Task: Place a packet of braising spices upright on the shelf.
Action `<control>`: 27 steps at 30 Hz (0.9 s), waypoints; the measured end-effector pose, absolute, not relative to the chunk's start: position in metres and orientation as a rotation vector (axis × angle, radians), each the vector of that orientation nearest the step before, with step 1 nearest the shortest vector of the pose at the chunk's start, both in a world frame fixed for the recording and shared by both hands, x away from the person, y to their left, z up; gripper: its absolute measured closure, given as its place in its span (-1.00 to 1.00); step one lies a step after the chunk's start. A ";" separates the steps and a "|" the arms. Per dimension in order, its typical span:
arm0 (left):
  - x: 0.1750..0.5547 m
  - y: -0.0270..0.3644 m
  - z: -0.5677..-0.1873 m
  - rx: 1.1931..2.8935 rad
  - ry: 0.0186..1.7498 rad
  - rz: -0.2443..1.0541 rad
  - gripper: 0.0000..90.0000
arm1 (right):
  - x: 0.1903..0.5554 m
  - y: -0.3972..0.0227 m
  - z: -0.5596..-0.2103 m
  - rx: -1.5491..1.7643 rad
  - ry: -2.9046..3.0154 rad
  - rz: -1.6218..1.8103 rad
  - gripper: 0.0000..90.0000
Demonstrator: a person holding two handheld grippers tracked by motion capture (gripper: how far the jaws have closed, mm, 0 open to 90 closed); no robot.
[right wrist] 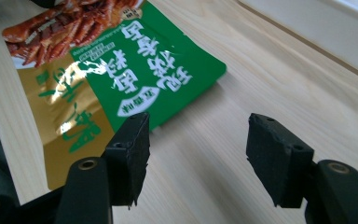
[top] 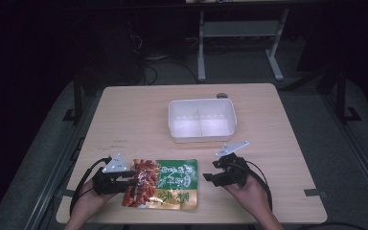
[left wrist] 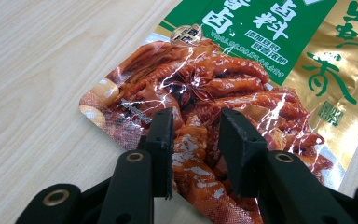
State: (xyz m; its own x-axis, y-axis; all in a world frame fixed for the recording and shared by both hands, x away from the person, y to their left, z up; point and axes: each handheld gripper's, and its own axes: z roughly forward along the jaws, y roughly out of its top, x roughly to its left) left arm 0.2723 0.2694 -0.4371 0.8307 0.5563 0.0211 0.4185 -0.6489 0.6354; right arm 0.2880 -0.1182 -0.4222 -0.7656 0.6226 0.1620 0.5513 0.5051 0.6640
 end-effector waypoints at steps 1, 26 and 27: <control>0.272 0.269 -0.438 2.376 0.706 0.281 0.47 | 0.291 -0.112 -0.422 1.027 2.654 1.114 -0.13; 0.276 0.267 -0.447 2.424 0.711 0.219 0.47 | 0.302 -0.078 -0.450 1.086 2.849 1.015 -0.13; 0.276 0.267 -0.447 2.424 0.711 0.219 0.47 | 0.302 -0.078 -0.450 1.086 2.849 1.015 -0.13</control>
State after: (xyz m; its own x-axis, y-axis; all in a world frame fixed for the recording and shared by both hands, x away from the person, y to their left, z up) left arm 0.2755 0.2666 -0.4475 0.8430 0.5378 -0.0094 0.4394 -0.6787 0.5885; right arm 0.3023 -0.0775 -0.4501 -0.7694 0.5757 0.2768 0.6211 0.5729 0.5348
